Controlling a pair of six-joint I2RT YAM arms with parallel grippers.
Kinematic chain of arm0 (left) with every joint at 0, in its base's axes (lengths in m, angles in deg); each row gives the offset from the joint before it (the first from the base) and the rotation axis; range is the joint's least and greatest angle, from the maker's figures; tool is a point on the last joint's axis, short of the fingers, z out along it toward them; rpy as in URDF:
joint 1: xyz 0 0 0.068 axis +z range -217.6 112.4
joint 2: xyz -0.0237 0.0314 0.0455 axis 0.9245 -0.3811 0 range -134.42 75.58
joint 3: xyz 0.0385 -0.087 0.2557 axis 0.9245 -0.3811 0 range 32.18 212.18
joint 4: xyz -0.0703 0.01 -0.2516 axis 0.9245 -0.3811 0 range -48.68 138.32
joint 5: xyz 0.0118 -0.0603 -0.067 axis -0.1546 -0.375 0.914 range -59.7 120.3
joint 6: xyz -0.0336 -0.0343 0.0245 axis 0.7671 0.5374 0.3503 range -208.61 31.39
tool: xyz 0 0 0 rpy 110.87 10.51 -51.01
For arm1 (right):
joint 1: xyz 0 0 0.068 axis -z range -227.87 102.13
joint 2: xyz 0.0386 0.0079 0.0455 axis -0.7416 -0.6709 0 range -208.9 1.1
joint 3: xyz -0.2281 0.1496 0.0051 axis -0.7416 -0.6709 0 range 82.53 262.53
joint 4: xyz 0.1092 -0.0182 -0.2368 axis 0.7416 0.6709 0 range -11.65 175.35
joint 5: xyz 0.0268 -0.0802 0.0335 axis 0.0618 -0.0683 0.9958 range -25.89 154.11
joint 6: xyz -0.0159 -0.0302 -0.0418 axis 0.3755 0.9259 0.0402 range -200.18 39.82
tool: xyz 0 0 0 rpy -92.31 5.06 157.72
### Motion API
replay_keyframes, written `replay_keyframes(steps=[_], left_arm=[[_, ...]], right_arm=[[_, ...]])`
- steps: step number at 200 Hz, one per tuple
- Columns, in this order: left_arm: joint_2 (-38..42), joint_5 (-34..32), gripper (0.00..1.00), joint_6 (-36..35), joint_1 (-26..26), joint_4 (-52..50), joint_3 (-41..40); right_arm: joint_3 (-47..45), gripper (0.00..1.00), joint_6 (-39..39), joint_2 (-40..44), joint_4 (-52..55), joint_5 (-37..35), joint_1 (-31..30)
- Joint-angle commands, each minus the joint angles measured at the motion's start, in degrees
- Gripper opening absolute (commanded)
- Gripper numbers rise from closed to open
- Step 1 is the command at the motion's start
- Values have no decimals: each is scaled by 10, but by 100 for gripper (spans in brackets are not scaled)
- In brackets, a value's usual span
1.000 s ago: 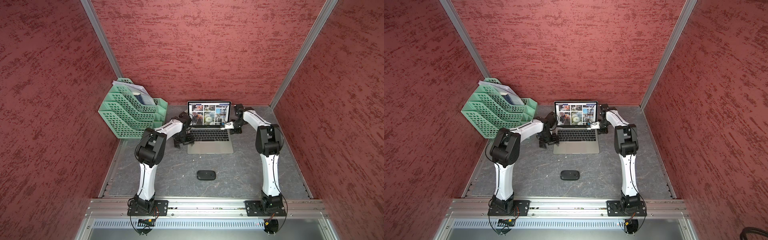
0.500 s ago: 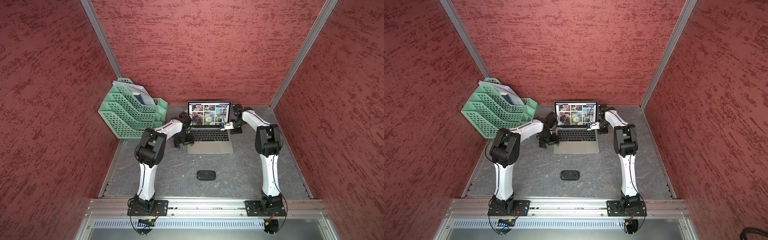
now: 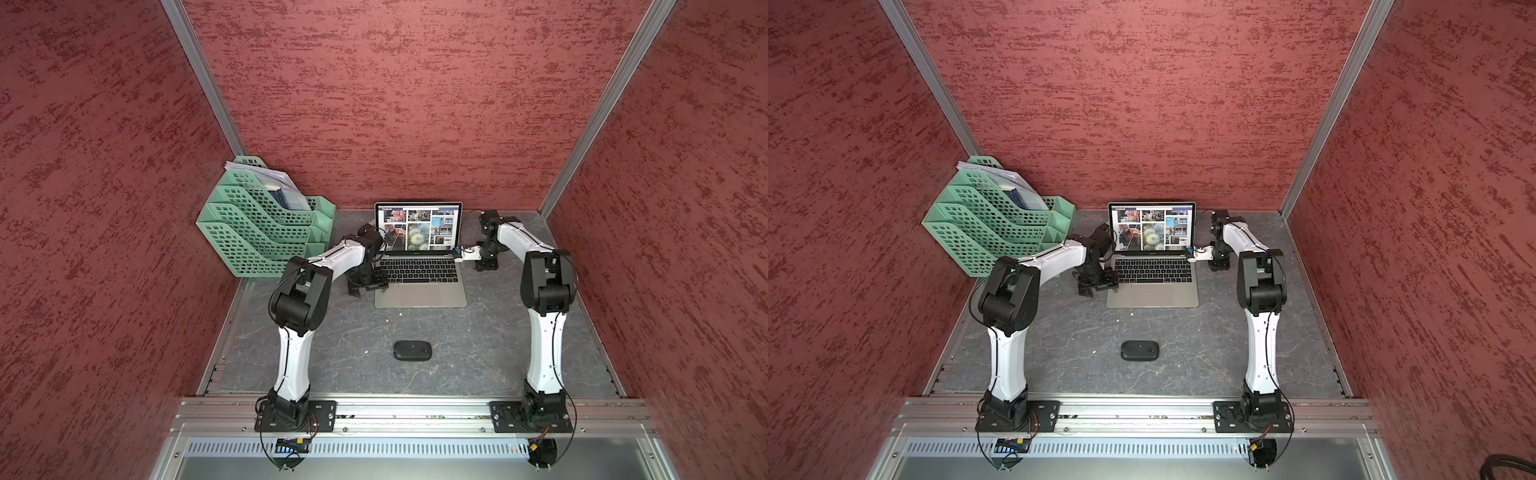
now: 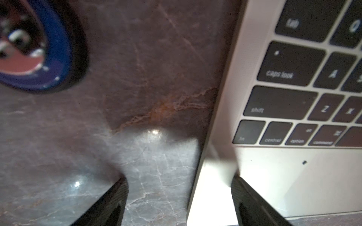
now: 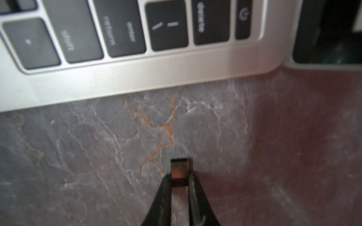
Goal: Remove the wireless mouse receiver from the laptop
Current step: Take out the USB plug from the USB port.
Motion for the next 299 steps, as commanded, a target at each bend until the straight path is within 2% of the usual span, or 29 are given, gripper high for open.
replay_keyframes(steps=[1,53,104,132,161,188,226,257,278,299], left_arm=[[-40,-41,88,-18,6,72,-21],[58,-82,97,-36,1,75,14],[278,-122,100,-88,-25,156,-103],[414,-91,100,-149,-43,194,-182],[526,-15,100,-208,-53,213,-253],[640,93,100,-290,-62,281,-362],[754,146,100,-401,-70,310,-462],[760,155,100,-472,-72,264,-468],[744,176,100,-461,-75,248,-462],[740,196,100,-465,-103,240,-473]], right_arm=[[-11,0,-37,43,0,2,3],[-64,0,-103,192,-9,-2,-26],[-167,0,-231,373,-2,8,-117],[-247,0,-312,463,2,9,-196],[-332,0,-416,532,-30,2,-285],[-395,0,-508,566,-67,-13,-349],[-444,0,-541,587,-77,-9,-391],[-452,0,-547,565,-60,-3,-420],[-458,0,-559,545,-54,-12,-451],[-464,0,-588,524,-60,-18,-472]])
